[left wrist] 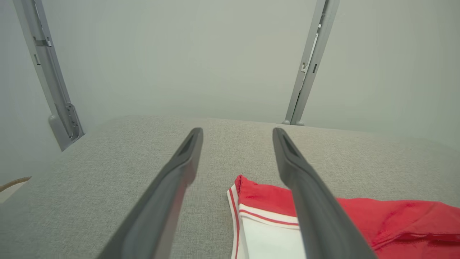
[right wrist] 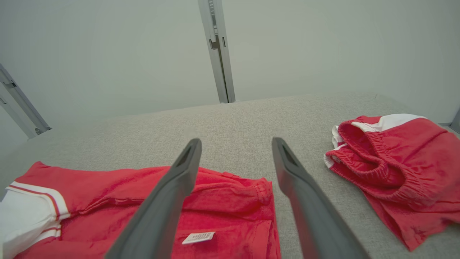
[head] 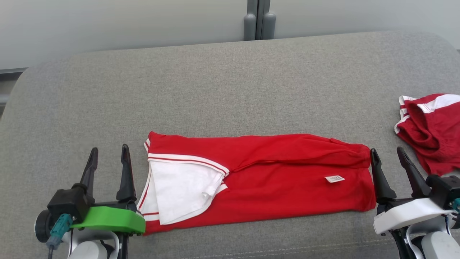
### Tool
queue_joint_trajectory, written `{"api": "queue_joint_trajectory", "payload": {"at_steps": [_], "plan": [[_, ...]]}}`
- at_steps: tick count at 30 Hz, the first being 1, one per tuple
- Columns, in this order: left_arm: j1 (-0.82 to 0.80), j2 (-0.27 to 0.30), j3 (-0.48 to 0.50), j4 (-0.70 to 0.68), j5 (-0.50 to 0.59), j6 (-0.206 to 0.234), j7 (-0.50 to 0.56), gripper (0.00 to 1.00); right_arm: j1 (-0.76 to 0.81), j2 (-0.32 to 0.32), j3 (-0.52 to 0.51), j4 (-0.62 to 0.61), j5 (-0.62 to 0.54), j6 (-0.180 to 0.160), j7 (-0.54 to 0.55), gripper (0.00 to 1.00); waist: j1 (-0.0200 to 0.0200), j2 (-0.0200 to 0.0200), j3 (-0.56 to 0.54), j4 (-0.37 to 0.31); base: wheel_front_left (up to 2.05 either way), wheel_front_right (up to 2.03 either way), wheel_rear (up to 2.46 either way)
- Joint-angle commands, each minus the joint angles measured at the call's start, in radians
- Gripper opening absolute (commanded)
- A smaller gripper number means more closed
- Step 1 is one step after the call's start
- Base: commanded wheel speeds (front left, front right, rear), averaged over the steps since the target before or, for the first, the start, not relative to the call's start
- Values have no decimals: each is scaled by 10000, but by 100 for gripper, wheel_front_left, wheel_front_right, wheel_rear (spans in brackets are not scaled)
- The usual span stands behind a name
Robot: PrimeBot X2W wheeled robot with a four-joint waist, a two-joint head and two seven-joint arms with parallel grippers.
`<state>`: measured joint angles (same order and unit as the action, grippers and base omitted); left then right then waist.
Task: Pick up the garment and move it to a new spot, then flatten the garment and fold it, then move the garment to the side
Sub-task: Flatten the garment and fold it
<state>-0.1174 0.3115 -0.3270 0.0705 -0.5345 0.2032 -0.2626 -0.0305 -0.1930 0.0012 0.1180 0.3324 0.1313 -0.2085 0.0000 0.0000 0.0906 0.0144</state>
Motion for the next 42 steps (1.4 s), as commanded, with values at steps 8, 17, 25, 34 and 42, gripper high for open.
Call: {"api": "queue_joint_trajectory", "payload": {"at_steps": [8,17,25,34,42], "plan": [[311,-587,522,351,671,-614,-26,100,117,-90,-78,154,-88,-12,39,100,0,0,-104,216,0,0,0],[63,-887,737,556,1035,-982,-26,100,-218,-352,-706,575,33,-12,158,100,0,0,176,418,0,0,0],[-299,-1168,790,720,1281,-1318,-26,100,-1193,-640,-1107,1983,161,-12,188,100,0,0,839,671,0,0,0],[-754,-1479,889,862,1545,-1641,-26,100,-2398,-665,-203,3916,525,-12,61,100,0,0,1481,861,0,0,0],[-822,-1666,1131,936,1742,-1815,-26,100,-2080,-441,477,4786,1099,-12,-277,100,0,0,1582,771,0,0,0]]}}
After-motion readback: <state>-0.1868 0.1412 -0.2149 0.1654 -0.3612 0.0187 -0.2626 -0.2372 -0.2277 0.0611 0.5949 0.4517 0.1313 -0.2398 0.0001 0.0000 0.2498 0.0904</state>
